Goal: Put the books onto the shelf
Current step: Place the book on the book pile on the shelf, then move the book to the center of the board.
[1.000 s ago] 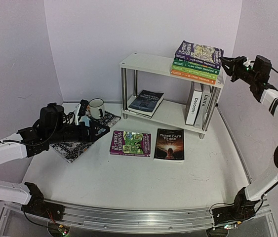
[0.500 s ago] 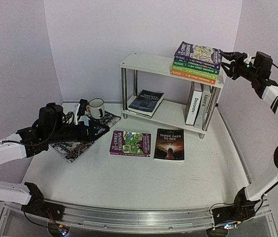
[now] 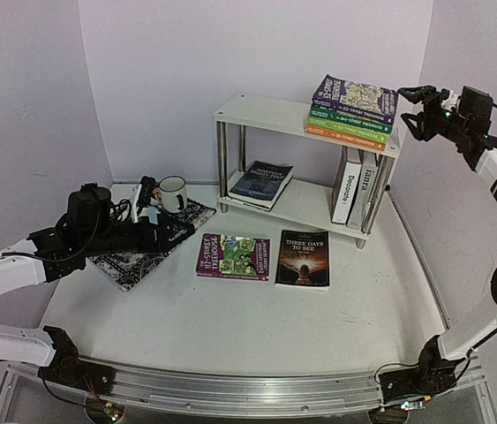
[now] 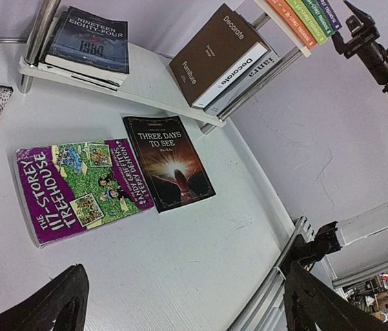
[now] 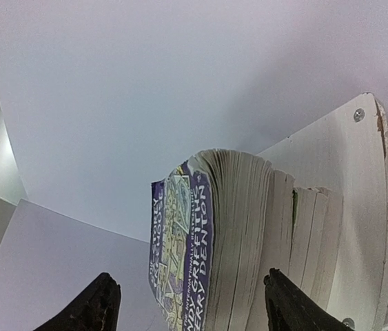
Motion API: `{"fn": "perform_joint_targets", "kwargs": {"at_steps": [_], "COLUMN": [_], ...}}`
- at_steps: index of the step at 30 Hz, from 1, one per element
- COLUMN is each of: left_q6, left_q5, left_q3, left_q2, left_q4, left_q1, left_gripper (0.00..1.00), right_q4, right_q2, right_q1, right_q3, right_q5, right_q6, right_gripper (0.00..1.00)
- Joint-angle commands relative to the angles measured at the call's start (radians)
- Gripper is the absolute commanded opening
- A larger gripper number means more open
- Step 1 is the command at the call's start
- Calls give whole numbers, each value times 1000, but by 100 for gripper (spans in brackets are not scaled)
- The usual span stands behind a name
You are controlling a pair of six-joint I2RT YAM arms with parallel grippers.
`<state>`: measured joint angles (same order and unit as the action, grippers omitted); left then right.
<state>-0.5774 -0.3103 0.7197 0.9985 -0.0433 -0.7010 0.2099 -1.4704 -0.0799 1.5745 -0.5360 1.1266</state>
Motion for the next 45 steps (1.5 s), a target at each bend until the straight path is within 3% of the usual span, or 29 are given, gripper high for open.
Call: {"fn": "perform_joint_targets", "kwargs": {"at_steps": [1, 16, 30, 33, 37, 45], "left_q6": [-4, -46, -70, -62, -44, -6], "left_q5": [19, 191, 242, 236, 223, 176], "left_q3": [15, 31, 68, 88, 119, 192], "left_q2": [-11, 38, 226, 284, 368, 522], "left_q4": [36, -22, -33, -35, -34, -24], "left_q1": [1, 2, 16, 27, 50, 88], "left_gripper": [100, 100, 100, 100, 99, 95], "right_q4": [-4, -102, -144, -138, -91, 170], "right_q2": [70, 349, 554, 549, 506, 348], "right_q1": [0, 0, 24, 110, 315, 562], "right_q3": [8, -355, -797, -869, -947, -1046], "right_q5": [16, -27, -84, -41, 110, 265], "right_q6": [-72, -215, -252, -268, -280, -209], "right_gripper": [73, 81, 81, 81, 80, 77]}}
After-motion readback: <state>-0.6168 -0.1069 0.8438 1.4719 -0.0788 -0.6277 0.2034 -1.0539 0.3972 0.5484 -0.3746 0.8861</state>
